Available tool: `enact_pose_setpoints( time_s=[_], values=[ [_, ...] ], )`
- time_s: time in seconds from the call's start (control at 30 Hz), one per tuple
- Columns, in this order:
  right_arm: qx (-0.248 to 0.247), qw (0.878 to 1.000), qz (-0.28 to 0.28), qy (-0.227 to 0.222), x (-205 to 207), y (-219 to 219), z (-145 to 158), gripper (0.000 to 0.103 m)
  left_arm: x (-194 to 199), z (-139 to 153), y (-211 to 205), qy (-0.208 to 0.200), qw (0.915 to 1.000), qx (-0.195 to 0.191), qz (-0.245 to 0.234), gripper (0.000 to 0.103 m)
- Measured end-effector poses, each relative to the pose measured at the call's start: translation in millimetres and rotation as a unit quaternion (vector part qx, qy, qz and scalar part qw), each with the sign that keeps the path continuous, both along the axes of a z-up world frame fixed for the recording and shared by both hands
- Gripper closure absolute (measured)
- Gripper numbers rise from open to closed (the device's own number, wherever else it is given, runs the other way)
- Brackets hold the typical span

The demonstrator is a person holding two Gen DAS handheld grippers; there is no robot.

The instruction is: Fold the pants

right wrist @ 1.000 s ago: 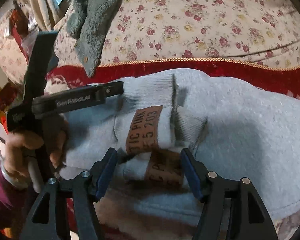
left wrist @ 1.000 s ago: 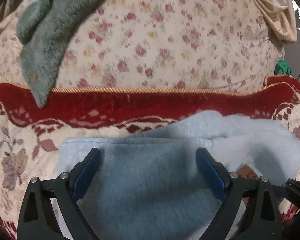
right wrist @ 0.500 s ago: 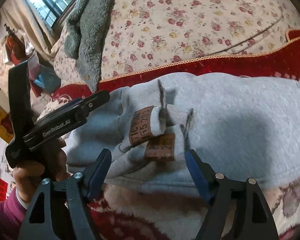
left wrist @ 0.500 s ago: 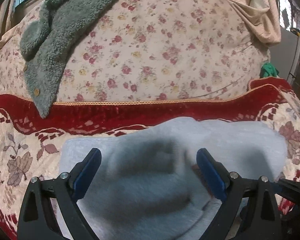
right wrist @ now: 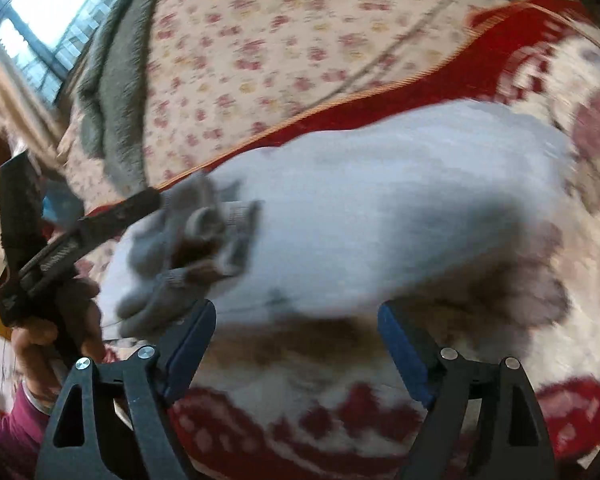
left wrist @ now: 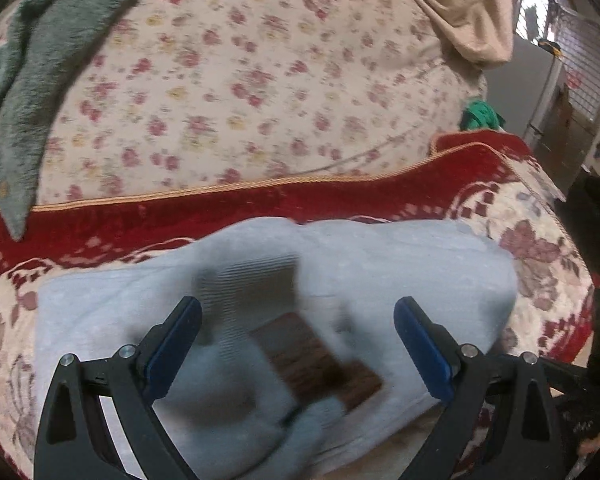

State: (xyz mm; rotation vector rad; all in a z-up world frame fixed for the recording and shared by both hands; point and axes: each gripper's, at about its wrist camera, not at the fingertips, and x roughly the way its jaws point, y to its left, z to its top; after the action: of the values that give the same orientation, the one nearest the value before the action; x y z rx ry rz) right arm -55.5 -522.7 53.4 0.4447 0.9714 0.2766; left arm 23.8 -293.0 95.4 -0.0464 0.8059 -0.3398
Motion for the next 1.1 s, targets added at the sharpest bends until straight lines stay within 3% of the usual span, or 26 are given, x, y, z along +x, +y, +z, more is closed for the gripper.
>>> enact_pose_setpoints(
  time_s=[0.27, 0.63, 0.8, 1.1],
  values=[
    [0.109, 0.991, -0.076, 0.03, 4.8, -53.1, -29.3, 0.011, 20.0, 0.3, -42.4, 0.03, 0.9976, -0.014, -0.062, 0.006],
    [0.164, 0.979, -0.113, 0.042, 34.2, -76.6, -51.5, 0.011, 89.3, -11.7, -102.0, 0.101, 0.9838, -0.02, -0.147, 0.005],
    [0.166, 0.98, -0.107, 0.02, 34.0, -79.6, -51.1, 0.011, 137.0, -26.3, -136.4, 0.134, 0.9713, -0.033, -0.194, 0.005],
    [0.163, 0.981, -0.105, -0.003, 41.3, -77.1, -53.5, 0.011, 186.1, -65.3, -198.0, 0.219, 0.9291, -0.028, -0.297, 0.005]
  ],
)
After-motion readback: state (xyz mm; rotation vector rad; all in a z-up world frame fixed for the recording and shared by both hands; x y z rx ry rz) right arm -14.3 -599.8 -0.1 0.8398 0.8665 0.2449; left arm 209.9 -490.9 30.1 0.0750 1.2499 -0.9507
